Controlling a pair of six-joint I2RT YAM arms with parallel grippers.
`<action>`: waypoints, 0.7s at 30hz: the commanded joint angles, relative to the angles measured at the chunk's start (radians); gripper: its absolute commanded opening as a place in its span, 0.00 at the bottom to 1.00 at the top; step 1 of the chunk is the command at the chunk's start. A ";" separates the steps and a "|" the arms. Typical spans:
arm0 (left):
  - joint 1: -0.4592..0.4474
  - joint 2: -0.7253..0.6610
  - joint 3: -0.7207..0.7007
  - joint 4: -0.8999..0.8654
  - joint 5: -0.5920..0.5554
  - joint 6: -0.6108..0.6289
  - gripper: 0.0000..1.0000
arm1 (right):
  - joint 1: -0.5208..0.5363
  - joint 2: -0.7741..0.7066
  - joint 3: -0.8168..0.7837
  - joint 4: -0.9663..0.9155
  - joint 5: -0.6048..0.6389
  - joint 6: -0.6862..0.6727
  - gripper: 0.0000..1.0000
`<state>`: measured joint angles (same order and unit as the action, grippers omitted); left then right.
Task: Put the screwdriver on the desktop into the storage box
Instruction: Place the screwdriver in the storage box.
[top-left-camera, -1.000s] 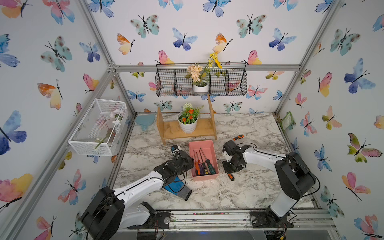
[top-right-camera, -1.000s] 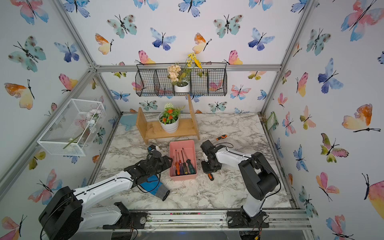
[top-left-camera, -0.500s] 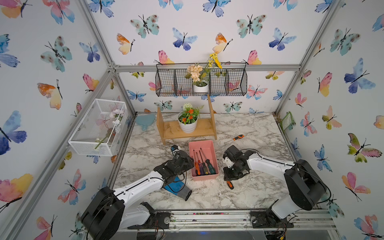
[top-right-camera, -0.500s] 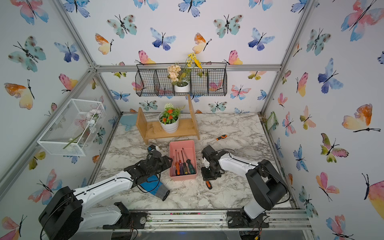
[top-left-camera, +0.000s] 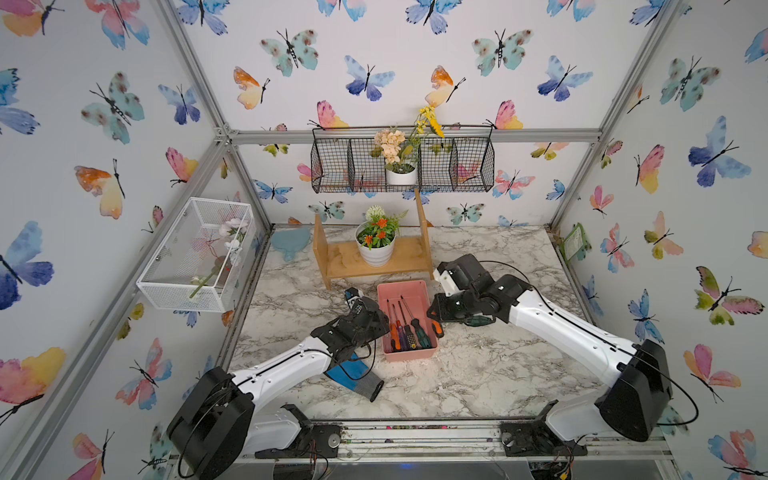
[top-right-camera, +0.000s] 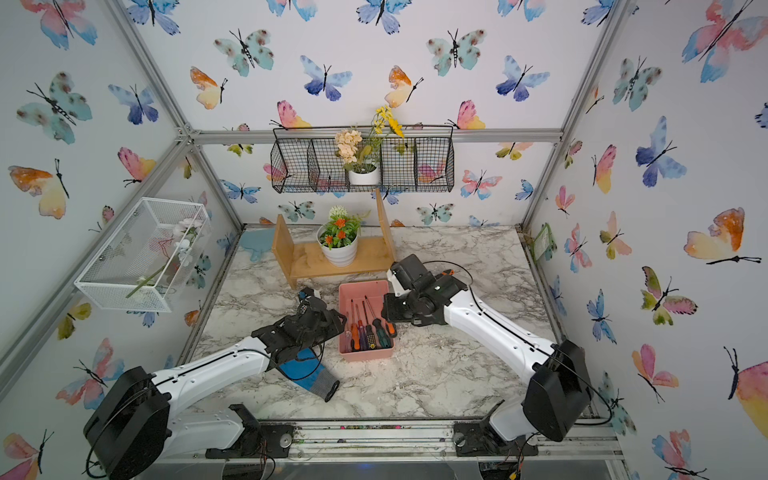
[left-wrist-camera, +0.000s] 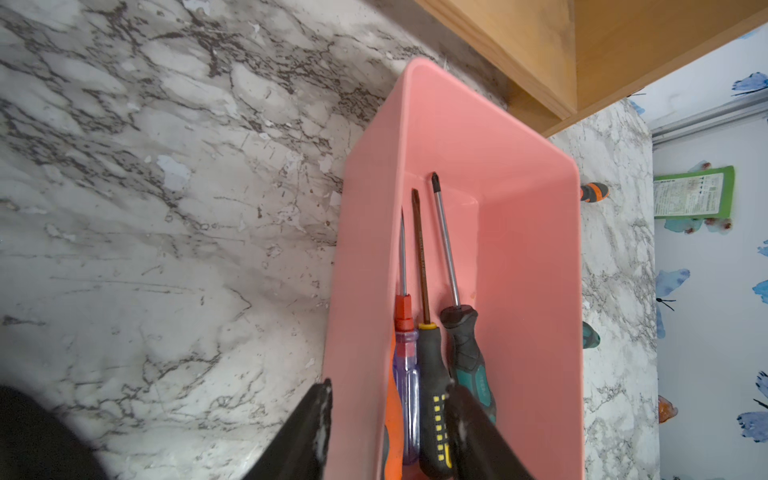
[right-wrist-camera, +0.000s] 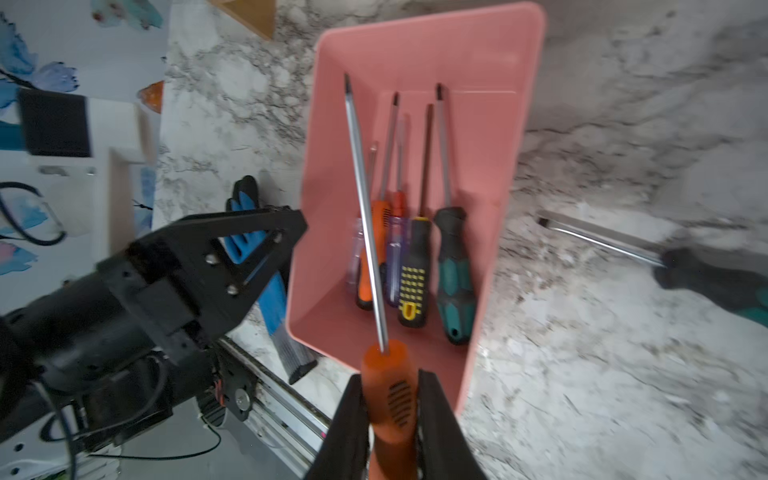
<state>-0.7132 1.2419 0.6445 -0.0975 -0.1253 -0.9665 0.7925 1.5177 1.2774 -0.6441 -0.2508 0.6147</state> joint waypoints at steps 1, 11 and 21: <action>0.000 -0.065 -0.006 -0.079 -0.097 -0.029 0.48 | 0.050 0.104 0.026 0.100 -0.052 0.086 0.02; 0.001 -0.160 -0.042 -0.140 -0.170 -0.044 0.49 | 0.087 0.281 -0.047 0.355 -0.116 0.291 0.02; -0.002 -0.131 -0.009 -0.141 -0.149 0.033 0.48 | 0.089 0.383 -0.016 0.400 -0.087 0.290 0.12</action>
<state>-0.7132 1.0897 0.6086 -0.2077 -0.2497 -0.9775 0.8768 1.8698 1.2388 -0.2886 -0.3305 0.8871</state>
